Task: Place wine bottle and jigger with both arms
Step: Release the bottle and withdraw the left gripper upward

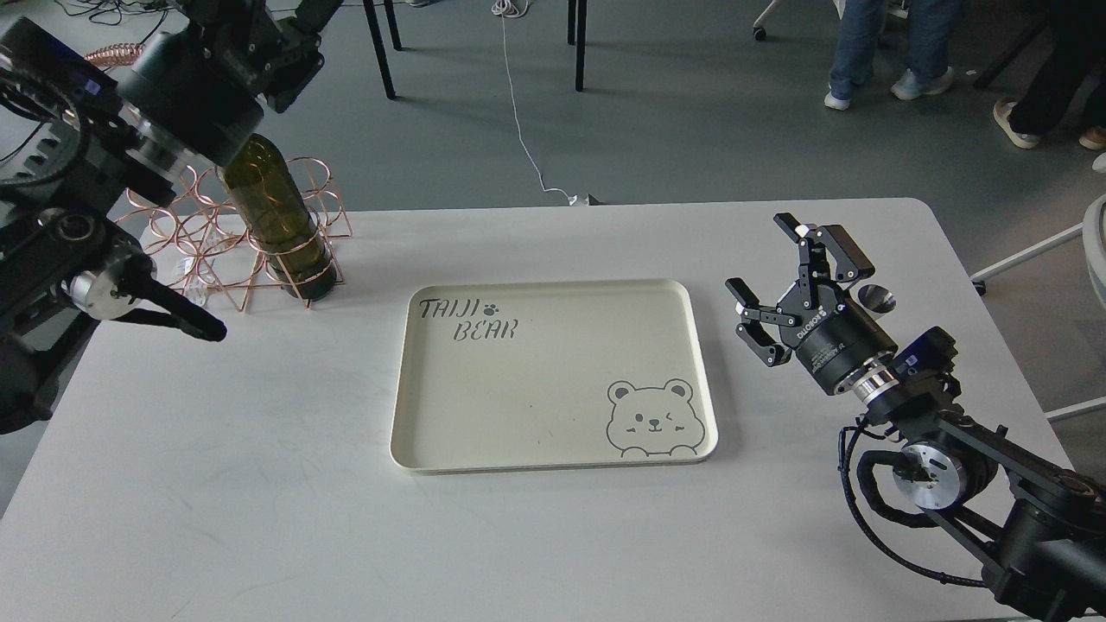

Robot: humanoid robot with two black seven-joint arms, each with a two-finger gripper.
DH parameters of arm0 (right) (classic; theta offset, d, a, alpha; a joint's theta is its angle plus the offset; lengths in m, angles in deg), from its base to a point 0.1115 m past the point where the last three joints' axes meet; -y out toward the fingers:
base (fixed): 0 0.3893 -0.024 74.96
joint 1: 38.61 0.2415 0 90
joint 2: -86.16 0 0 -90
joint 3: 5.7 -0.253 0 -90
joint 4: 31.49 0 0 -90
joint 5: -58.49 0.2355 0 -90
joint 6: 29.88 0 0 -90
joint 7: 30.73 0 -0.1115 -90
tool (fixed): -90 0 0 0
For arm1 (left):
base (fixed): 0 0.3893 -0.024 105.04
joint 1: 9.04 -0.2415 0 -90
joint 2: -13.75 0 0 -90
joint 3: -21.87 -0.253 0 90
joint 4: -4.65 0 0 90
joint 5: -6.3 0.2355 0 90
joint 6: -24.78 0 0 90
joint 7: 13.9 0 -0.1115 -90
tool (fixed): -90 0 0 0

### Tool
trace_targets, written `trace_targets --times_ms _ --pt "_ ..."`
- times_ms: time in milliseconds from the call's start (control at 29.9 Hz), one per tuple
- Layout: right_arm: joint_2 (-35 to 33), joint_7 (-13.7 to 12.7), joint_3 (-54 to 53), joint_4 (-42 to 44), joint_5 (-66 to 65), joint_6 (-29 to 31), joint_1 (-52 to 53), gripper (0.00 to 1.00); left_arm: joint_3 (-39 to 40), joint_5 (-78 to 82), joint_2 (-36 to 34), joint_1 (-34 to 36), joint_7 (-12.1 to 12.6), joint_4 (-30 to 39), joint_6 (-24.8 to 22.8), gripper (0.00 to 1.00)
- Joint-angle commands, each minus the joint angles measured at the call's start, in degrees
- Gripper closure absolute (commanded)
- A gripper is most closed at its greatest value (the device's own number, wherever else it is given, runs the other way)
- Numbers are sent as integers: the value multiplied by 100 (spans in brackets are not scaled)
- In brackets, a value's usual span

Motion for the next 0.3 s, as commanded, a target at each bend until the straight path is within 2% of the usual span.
trace_targets --times_ms 0,33,100,167,268 --pt "9 0 -3 -2 17 2 -77 1 909 -8 842 -1144 284 -27 -350 0" --pt "9 0 -3 -19 17 2 -94 1 1093 -25 1044 -1434 530 -36 -561 0" --pt "9 0 -3 -19 17 2 -129 1 1323 1 1309 -1909 830 -45 -930 0" --pt "9 0 -3 -19 17 2 -156 1 1464 1 1520 -2279 936 -53 -1142 0" --pt "9 0 5 -63 17 19 -191 1 1543 18 1705 -2553 937 -115 -1195 0"
